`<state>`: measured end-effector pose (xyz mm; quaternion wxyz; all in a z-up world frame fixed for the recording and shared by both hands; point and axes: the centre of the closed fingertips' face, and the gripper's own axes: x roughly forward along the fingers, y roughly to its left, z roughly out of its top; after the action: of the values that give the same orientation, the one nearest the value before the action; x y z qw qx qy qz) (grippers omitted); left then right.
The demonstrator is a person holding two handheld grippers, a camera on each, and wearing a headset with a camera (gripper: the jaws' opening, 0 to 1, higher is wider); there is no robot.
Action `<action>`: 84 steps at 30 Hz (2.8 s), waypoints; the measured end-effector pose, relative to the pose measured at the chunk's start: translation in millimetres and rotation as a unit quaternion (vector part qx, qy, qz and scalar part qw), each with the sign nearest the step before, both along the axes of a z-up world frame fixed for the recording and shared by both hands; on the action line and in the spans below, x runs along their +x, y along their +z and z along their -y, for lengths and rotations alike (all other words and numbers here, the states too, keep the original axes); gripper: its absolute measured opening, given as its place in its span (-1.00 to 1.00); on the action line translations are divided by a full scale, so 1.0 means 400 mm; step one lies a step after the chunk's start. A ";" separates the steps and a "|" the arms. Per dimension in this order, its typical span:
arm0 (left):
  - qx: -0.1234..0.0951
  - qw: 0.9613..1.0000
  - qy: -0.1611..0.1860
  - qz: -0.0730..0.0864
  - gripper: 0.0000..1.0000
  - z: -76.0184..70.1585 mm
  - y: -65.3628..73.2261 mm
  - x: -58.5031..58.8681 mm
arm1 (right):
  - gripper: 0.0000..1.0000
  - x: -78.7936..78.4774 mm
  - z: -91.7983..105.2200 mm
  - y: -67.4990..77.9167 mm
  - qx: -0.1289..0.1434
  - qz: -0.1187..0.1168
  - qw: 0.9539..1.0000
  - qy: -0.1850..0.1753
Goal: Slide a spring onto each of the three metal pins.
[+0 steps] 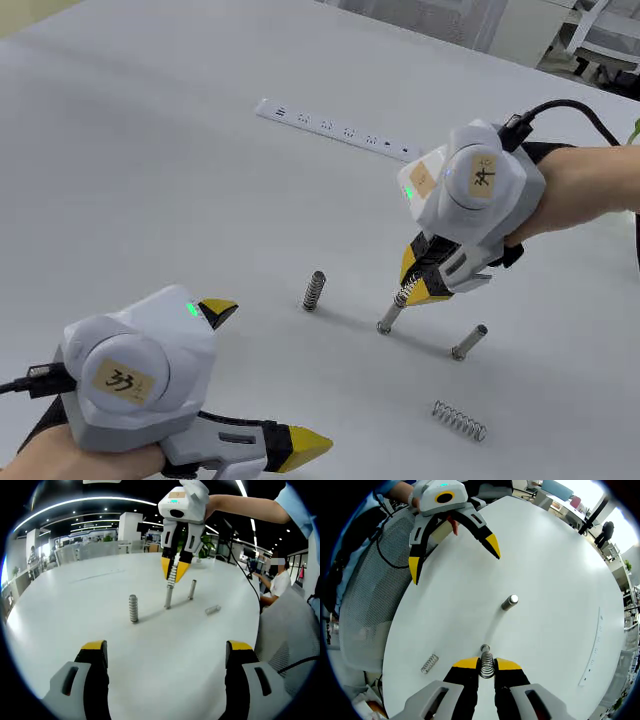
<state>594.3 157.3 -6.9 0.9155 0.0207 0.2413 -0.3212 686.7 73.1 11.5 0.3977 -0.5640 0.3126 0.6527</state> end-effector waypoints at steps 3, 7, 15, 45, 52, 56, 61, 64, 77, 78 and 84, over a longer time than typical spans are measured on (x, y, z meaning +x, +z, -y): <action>-0.001 1.000 0.000 -0.001 0.94 0.000 -0.001 -0.002 | -0.84 -0.001 0.000 -0.007 -0.004 0.000 1.000 0.001; 0.000 1.000 0.000 -0.002 0.94 -0.003 -0.003 -0.003 | -0.84 -0.002 0.001 -0.022 -0.013 0.004 1.000 0.005; 0.001 1.000 0.001 -0.004 0.93 -0.005 -0.005 -0.004 | -0.84 -0.004 -0.004 -0.050 -0.021 0.003 1.000 0.008; 0.001 1.000 -0.005 -0.005 0.92 -0.003 0.001 -0.004 | -0.83 -0.005 -0.008 -0.124 -0.042 0.004 0.999 0.011; 0.002 1.000 -0.004 -0.004 0.92 -0.005 0.003 -0.002 | -0.83 -0.005 -0.011 -0.127 -0.039 0.004 0.999 0.009; 0.002 1.000 -0.006 -0.004 0.92 -0.004 0.005 -0.002 | -0.81 -0.006 -0.014 -0.128 -0.034 0.004 0.999 0.005; 0.002 1.000 -0.006 -0.003 0.92 -0.003 0.008 0.002 | -0.50 -0.005 -0.016 -0.128 -0.027 0.003 1.000 -0.006; 0.002 1.000 -0.006 -0.002 0.92 -0.003 0.010 0.003 | -0.26 -0.003 -0.015 -0.129 -0.023 0.006 1.000 -0.006; 0.005 1.000 -0.007 0.000 0.92 -0.004 0.018 0.002 | 0.98 0.010 -0.041 -0.107 0.040 0.016 0.998 -0.054; 0.005 1.000 -0.008 0.000 0.92 -0.004 0.019 0.002 | 0.98 0.006 -0.044 -0.101 0.046 0.013 0.997 -0.059; 0.009 1.000 -0.013 0.002 0.92 0.002 0.024 0.002 | 0.98 -0.006 -0.044 -0.081 0.075 0.008 0.994 -0.079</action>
<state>595.2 156.5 2.6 0.9113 0.0325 0.2425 -0.3313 684.2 90.6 -21.0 0.4916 -0.5116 0.3028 0.6364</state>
